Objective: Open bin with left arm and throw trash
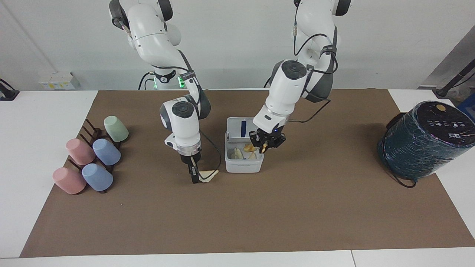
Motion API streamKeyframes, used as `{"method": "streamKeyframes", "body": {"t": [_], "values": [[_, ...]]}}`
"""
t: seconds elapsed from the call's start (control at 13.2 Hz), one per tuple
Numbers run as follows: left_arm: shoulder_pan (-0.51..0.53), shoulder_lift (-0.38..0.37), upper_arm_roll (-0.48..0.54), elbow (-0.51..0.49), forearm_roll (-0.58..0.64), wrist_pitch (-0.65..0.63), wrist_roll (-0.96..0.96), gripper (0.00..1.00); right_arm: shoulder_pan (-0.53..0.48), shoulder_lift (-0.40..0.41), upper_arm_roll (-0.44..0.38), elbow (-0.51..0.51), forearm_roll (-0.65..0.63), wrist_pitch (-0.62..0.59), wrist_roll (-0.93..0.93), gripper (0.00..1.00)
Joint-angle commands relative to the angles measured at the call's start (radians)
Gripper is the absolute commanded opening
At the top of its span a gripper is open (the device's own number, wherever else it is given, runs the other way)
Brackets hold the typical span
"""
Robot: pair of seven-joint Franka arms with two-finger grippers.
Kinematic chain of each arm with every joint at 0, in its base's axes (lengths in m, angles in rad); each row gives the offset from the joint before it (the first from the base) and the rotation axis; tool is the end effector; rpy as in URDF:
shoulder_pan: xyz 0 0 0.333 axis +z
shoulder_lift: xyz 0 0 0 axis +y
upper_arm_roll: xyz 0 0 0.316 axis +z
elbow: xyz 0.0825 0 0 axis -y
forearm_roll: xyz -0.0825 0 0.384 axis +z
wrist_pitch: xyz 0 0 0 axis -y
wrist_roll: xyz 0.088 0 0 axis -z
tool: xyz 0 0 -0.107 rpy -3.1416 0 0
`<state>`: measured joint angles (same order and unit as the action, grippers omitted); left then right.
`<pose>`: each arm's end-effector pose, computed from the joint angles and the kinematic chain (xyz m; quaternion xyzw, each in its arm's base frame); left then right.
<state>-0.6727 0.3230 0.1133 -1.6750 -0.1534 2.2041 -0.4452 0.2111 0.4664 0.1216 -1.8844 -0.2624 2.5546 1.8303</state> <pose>0.5612 -0.3665 0.4371 0.9931 -0.0228 0.0678 0.0927 0.6192 0.2119 0.2816 -0.7866 0.6059 -0.0995 0.0656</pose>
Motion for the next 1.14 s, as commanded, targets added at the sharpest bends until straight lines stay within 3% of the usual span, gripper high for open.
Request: {"method": "streamKeyframes", "body": {"t": [0.0,0.23,0.3,0.38,0.61,0.83,1.06], "values": [[-0.066,-0.007,0.016,-0.08,-0.015,0.074,-0.009,0.1,0.002,0.032,0.006,0.05,0.015,0.016,0.021,0.04],[-0.1,-0.012,0.016,-0.135,-0.015,0.109,-0.009,0.6,-0.018,0.034,0.006,0.1,0.015,0.003,0.014,0.0],[-0.099,-0.012,0.016,-0.129,-0.015,0.106,-0.009,0.83,-0.028,0.028,0.006,0.106,0.015,0.0,0.012,0.0],[-0.097,-0.01,0.017,-0.123,-0.015,0.097,-0.009,1.0,-0.035,0.018,0.007,0.11,0.015,-0.002,0.012,0.0],[-0.062,-0.019,0.028,-0.05,-0.014,0.015,-0.004,1.0,-0.036,-0.014,0.015,0.128,0.017,-0.02,-0.011,0.0],[0.045,-0.021,0.031,0.127,-0.002,-0.226,0.003,1.0,-0.038,-0.034,0.059,0.236,0.05,-0.169,-0.01,0.01],[0.172,-0.025,0.032,0.227,0.021,-0.435,0.037,1.0,-0.018,-0.051,0.108,0.303,0.103,-0.276,-0.002,0.02]]}}
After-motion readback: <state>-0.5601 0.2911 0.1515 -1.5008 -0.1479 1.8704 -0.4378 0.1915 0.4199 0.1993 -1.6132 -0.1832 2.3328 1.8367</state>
